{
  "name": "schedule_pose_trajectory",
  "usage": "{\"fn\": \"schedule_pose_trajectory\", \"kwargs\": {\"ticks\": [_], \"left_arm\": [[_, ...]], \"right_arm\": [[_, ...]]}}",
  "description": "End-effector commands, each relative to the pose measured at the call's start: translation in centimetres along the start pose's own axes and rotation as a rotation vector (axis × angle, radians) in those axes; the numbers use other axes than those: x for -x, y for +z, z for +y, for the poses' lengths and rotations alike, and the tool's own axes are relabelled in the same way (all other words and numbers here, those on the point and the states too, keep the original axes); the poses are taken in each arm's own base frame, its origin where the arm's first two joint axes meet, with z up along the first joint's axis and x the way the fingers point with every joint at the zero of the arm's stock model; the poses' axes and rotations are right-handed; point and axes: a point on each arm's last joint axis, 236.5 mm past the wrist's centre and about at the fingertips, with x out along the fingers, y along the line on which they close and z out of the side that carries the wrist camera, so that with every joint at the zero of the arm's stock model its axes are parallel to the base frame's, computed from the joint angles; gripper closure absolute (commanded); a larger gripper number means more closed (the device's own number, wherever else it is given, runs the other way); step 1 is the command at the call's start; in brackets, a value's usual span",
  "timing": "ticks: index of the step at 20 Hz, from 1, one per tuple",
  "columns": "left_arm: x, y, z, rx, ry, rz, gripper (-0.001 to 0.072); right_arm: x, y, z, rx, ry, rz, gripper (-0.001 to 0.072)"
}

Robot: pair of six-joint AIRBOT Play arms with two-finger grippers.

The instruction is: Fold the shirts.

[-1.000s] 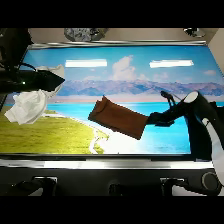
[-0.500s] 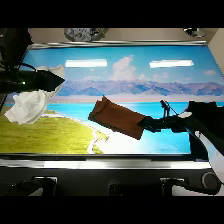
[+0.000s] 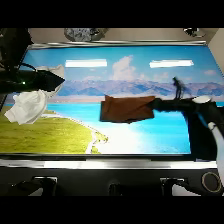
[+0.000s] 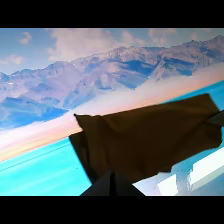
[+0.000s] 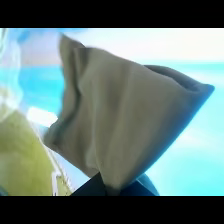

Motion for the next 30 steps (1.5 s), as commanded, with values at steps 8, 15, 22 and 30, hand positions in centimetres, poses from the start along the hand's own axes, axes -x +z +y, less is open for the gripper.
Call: {"fn": "schedule_pose_trajectory", "kwargs": {"ticks": [8, 15, 22, 30], "left_arm": [[0.0, 0.0, 0.2, -0.023, 0.008, 0.001, 0.0677], [0.0, 0.0, 0.4, -0.026, 0.016, 0.002, 0.0677], [0.0, -0.1, 0.4, -0.027, 0.015, 0.004, 0.0677], [0.0, -0.1, 0.4, -0.053, 0.015, 0.004, 0.0677]], "right_arm": [[28.3, 9.9, -7.1, -0.068, -0.424, -0.341, 0.0669], [33.3, 8.0, -8.3, -0.18, -0.419, -0.411, 0.0669], [38.5, 5.2, -10.7, -0.322, -0.499, -0.492, 0.0668], [37.7, -14.3, -15.5, -0.67, -0.782, 0.185, 0.0667]]}}
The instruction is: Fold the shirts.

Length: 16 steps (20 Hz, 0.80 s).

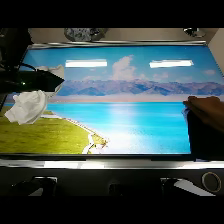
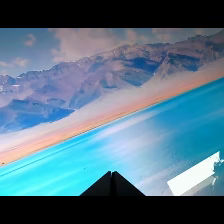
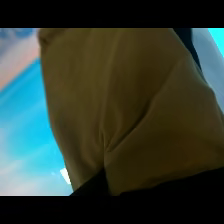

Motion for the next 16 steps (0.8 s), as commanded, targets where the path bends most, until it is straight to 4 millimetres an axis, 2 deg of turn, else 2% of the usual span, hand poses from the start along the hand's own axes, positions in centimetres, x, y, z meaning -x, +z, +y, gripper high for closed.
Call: {"fn": "schedule_pose_trajectory", "kwargs": {"ticks": [1, 3, 5, 6, 7, 8, 10, 11, 12, 13, 14, 15, 16], "left_arm": [[0.0, 0.0, 0.0, -0.008, 0.001, 0.0, 0.0677], [0.0, 0.0, 0.0, -0.008, 0.001, 0.0, 0.0677], [0.0, 0.1, 0.1, -0.008, 0.002, -0.003, 0.0677], [0.0, 0.1, 0.1, -0.008, 0.003, -0.004, 0.0677], [0.0, 0.2, 0.1, -0.009, 0.005, -0.007, 0.0677], [0.0, 0.3, 0.1, -0.009, 0.006, -0.013, 0.0677], [0.4, 1.0, -0.1, -0.013, 0.004, -0.034, 0.0677], [1.0, 1.9, -0.2, -0.021, 0.007, -0.063, 0.0677], [1.9, 3.7, -0.2, -0.039, 0.024, -0.119, 0.0678], [3.1, 5.7, 0.4, -0.07, 0.069, -0.184, 0.0679], [4.4, 7.9, 1.5, -0.105, 0.14, -0.248, 0.068], [5.1, 9.5, 3.2, -0.106, 0.22, -0.27, 0.068], [4.9, 9.9, 5.1, -0.1, 0.292, -0.24, 0.068]], "right_arm": [[-1.8, -7.2, -6.0, -0.08, -0.209, 0.27, 0.0667], [-5.2, -8.3, -6.2, -0.098, -0.168, 0.286, 0.0667], [-7.6, -9.0, -6.7, -0.112, -0.156, 0.286, 0.0648], [-8.0, -9.0, -7.4, -0.112, -0.18, 0.281, 0.0489], [-7.9, -8.7, -8.2, -0.106, -0.211, 0.267, 0.0206], [-7.6, -7.9, -8.5, -0.079, -0.225, 0.239, 0.0068], [-5.7, -3.6, -8.9, 0.003, -0.267, 0.087, 0.0069], [-3.8, -0.4, -8.2, 0.059, -0.274, -0.025, 0.0072], [-1.4, 3.6, -6.9, 0.144, -0.279, -0.17, 0.0071], [1.9, 7.9, -4.6, 0.257, -0.299, -0.33, 0.0071], [4.8, 11.4, -1.1, 0.384, -0.32, -0.458, 0.0071], [6.6, 13.6, 3.0, 0.512, -0.33, -0.539, 0.0071], [7.3, 14.8, 8.2, 0.642, -0.308, -0.593, 0.0071]]}}
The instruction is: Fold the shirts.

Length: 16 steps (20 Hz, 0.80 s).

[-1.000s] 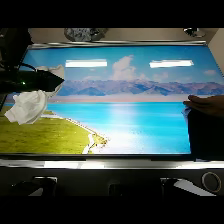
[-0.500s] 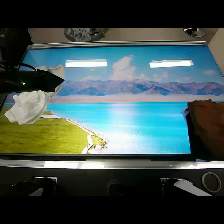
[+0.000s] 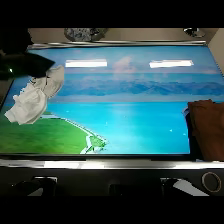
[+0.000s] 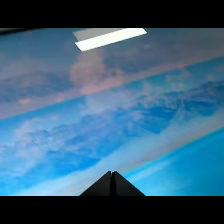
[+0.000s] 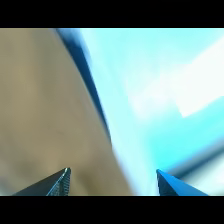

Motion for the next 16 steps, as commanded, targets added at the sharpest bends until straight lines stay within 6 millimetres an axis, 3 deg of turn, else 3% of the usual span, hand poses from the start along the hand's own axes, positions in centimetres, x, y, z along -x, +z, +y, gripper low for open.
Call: {"fn": "schedule_pose_trajectory", "kwargs": {"ticks": [1, 2, 3, 4, 5, 6, 7, 8, 9, 11, 12, 16], "left_arm": [[-0.6, 1.9, 5.9, -0.042, 0.231, 0.031, 0.0679], [-2.4, -0.3, 7.5, -0.043, 0.271, 0.135, 0.0666], [-4.0, -3.4, 8.8, -0.01, 0.304, 0.258, 0.0469], [-5.0, -7.6, 9.8, 0.044, 0.332, 0.422, 0.02], [-5.1, -12.9, 10.1, 0.107, 0.344, 0.632, 0.0079], [-4.8, -17.5, 9.6, 0.155, 0.33, 0.805, 0.008], [-5.1, -20.6, 8.6, 0.178, 0.286, 0.882, 0.0082], [-6.2, -22.8, 6.8, 0.202, 0.218, 0.877, 0.0085], [-6.7, -24.4, 5.8, 0.21, 0.192, 0.859, 0.0085], [-7.0, -26.6, 5.5, 0.252, 0.24, 0.794, 0.0085], [-7.0, -27.2, 5.6, 0.264, 0.25, 0.771, 0.0085], [-6.8, -27.6, 6.2, 0.245, 0.271, 0.77, 0.0085]], "right_arm": [[5.8, 12.2, 10.3, 0.349, 0.038, -0.359, 0.0071], [5.8, 12.4, 16.5, 0.401, 0.141, -0.36, 0.0071], [5.3, 10.9, 22.2, 0.445, 0.242, -0.298, 0.0071], [4.1, 8.1, 27.4, 0.545, 0.306, -0.2, 0.0071], [2.3, 4.4, 30.9, 0.656, 0.336, -0.073, 0.0071], [0.3, 0.1, 33.6, 0.732, 0.37, 0.08, 0.0071], [-1.4, -4.7, 36.0, 0.773, 0.423, 0.238, 0.0078], [-2.8, -8.8, 37.8, 0.781, 0.452, 0.345, 0.0104], [-3.9, -11.6, 39.5, 0.792, 0.473, 0.386, 0.0117], [-5.2, -15.5, 41.6, 0.833, 0.489, 0.425, 0.0102], [-5.5, -16.3, 42.0, 0.854, 0.481, 0.427, 0.0069], [-5.6, -16.2, 41.8, 0.925, 0.454, 0.411, 0.0073]]}}
